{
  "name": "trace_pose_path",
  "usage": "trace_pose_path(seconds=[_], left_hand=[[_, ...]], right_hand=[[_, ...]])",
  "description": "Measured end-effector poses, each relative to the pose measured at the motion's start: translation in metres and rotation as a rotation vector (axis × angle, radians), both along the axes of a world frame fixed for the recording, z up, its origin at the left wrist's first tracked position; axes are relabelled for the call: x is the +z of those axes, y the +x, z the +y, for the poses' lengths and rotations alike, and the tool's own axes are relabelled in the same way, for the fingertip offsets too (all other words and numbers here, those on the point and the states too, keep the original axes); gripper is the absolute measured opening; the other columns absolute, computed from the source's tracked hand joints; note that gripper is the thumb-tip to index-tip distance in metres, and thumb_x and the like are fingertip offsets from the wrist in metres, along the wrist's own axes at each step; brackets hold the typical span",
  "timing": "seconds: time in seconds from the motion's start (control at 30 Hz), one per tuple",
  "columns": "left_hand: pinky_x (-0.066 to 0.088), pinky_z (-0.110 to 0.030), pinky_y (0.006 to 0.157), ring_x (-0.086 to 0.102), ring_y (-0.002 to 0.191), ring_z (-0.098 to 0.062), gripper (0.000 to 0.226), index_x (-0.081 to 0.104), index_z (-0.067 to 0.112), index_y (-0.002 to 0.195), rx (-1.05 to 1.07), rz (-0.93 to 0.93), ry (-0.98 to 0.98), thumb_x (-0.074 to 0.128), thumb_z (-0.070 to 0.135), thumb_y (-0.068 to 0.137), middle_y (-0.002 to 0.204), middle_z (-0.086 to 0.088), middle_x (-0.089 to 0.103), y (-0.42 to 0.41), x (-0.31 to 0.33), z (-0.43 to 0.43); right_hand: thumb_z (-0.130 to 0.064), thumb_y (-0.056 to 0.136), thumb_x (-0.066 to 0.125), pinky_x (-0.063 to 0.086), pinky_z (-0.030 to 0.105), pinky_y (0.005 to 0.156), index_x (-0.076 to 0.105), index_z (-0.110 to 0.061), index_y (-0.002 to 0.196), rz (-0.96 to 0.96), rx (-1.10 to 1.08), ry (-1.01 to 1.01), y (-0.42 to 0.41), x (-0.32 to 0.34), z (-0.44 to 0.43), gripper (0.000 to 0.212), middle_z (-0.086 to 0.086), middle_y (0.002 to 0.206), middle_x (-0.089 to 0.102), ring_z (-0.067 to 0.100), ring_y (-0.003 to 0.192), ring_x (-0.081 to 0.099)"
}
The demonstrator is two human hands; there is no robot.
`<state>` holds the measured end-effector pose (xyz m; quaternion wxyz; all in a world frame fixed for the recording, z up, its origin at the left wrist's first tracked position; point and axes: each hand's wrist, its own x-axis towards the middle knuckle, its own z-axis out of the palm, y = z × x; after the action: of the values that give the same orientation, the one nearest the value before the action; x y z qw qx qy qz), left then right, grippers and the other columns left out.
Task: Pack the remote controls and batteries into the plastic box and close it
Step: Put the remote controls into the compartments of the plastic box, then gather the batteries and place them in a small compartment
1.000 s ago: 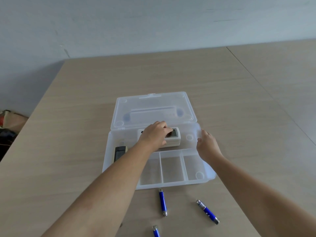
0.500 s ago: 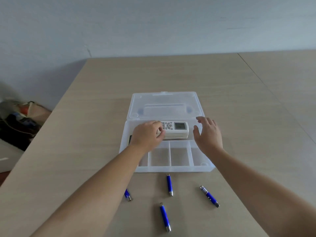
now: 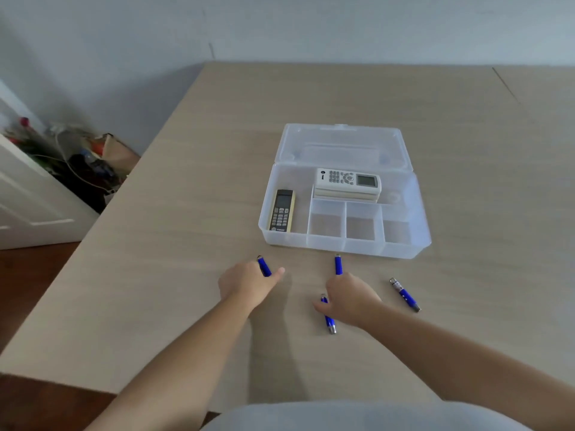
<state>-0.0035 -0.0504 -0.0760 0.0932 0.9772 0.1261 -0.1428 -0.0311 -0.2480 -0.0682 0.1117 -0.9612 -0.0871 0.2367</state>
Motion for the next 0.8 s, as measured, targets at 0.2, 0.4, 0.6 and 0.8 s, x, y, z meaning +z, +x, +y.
trace_pose_path(seconds=[0.2,0.4,0.6,0.8], left_hand=[[0.038,-0.025,0.062,0.056,0.074,-0.025,0.036,0.062,0.016,0.083,0.182,0.066,-0.166,0.052,0.051,0.085,0.078,0.000,0.060,0.007,-0.010,-0.002],[0.022,-0.026,0.047,0.033,0.051,-0.019,0.037,0.035,0.012,0.056,0.287,-0.137,-0.486,0.051,0.024,0.087,0.055,-0.002,0.040,0.005,-0.002,0.013],[0.028,-0.029,0.051,0.039,0.062,-0.022,0.036,0.051,0.002,0.067,0.259,-0.465,-0.683,0.054,0.028,0.090,0.065,-0.010,0.048,0.046,0.069,0.007],[0.049,-0.021,0.063,0.067,0.072,-0.022,0.025,0.054,0.012,0.109,0.003,-0.357,-0.843,0.064,0.018,0.087,0.078,-0.003,0.063,0.085,0.107,-0.069]], right_hand=[[-0.039,0.089,0.045,0.024,0.028,0.041,0.031,-0.014,0.056,0.035,-0.012,-0.071,-0.003,-0.012,0.014,0.043,0.002,0.056,0.037,0.026,0.062,0.045],[-0.029,0.088,0.052,0.031,0.026,0.048,0.045,-0.014,0.066,-0.059,-0.227,0.385,0.010,0.021,0.013,0.028,0.003,0.061,0.050,0.018,0.054,0.041],[-0.022,0.089,0.053,0.031,0.023,0.048,0.053,-0.014,0.073,-0.318,-0.395,0.638,0.064,0.084,-0.011,0.018,-0.007,0.051,0.042,0.010,0.048,0.035],[-0.021,0.092,0.051,0.036,0.024,0.048,0.053,-0.018,0.095,-0.451,-0.470,0.632,0.090,0.102,-0.074,0.005,0.003,0.067,0.052,0.016,0.056,0.043]])
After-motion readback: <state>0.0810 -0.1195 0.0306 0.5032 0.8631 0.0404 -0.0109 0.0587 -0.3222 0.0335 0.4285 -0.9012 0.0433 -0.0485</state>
